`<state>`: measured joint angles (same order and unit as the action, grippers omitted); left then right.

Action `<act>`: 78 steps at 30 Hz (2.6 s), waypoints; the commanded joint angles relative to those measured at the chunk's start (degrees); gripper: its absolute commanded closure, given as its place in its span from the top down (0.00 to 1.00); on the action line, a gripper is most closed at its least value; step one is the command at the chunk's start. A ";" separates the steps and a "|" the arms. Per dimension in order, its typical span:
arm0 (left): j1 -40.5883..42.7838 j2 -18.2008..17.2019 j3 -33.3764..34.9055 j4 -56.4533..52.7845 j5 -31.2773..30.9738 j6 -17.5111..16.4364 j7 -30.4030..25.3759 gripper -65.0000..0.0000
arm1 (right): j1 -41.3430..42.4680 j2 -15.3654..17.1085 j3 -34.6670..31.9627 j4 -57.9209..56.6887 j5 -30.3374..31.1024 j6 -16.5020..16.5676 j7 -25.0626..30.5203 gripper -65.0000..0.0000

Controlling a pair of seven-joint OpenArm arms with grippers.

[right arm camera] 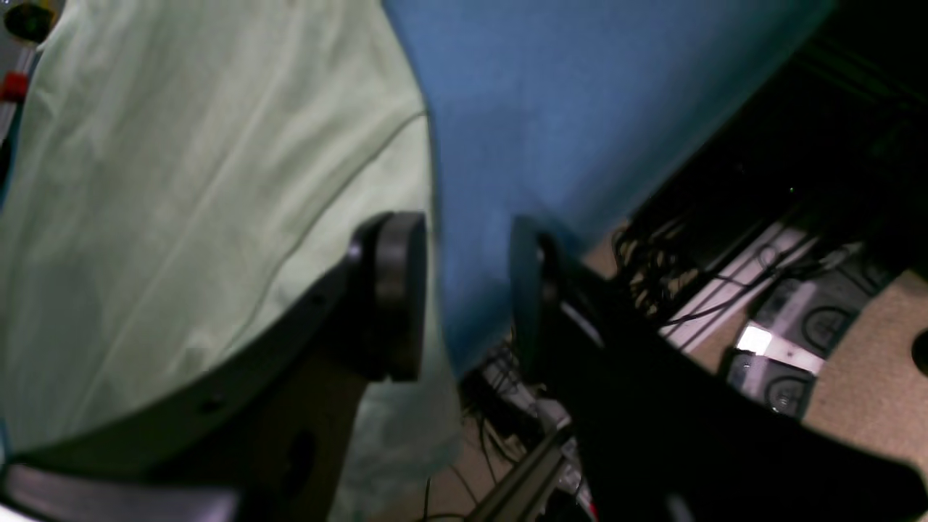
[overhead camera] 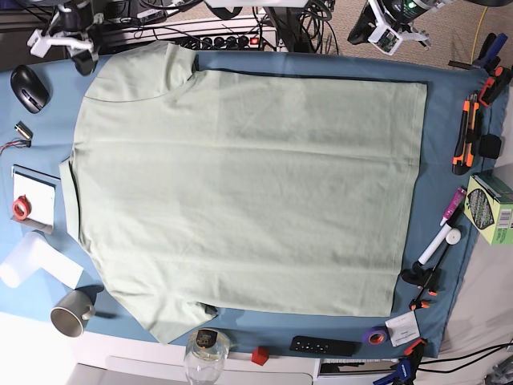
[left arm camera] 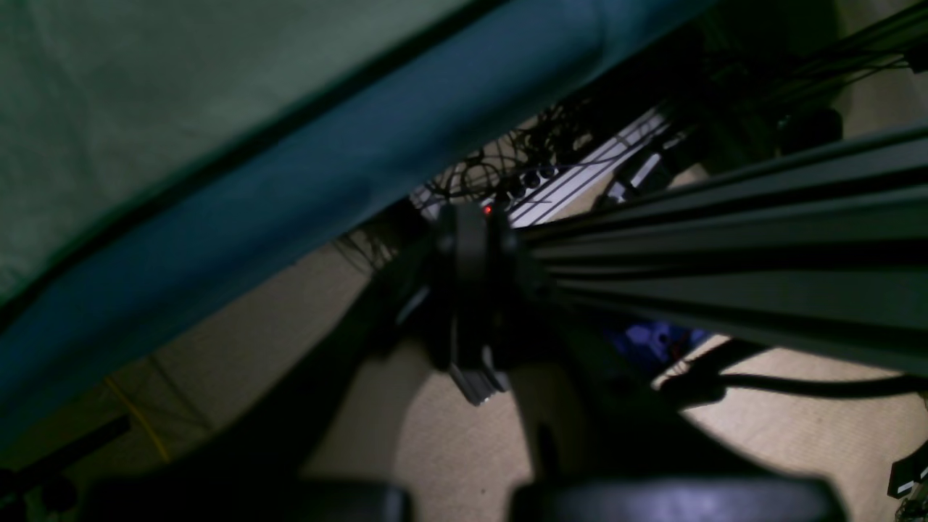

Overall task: Fold the T-shirt properly
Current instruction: 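Move the right gripper down to the shirt's shoulder corner and pinch it, then move the left gripper to the other shoulder corner and pinch it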

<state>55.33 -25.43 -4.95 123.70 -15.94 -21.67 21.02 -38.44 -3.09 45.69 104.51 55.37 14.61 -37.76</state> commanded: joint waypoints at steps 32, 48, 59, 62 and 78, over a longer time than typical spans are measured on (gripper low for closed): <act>-1.55 -0.42 -0.15 0.85 -0.76 -0.48 0.63 0.20 | 4.28 1.79 -10.23 -4.87 -7.52 0.55 -0.20 0.31; -4.81 -0.46 -0.17 0.85 -0.74 -0.15 1.09 0.20 | 1.29 1.84 -10.40 -4.87 -7.45 0.61 -6.86 0.31; -6.23 -0.44 -0.17 0.85 -0.72 2.82 1.84 0.20 | -0.61 1.86 -10.47 -4.87 -7.96 1.05 -7.32 0.00; -7.54 -0.44 -0.17 0.87 -0.76 5.25 4.15 0.20 | -0.63 1.86 -10.47 -4.87 -9.27 1.05 -7.28 0.00; -11.72 -0.44 -24.79 -0.04 -14.47 9.22 11.17 0.40 | -0.59 1.88 -10.47 -4.87 -10.43 1.03 -7.04 0.00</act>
<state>43.18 -25.39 -29.34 123.09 -30.39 -12.43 32.97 -37.80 -1.10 35.51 100.25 49.50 17.89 -39.35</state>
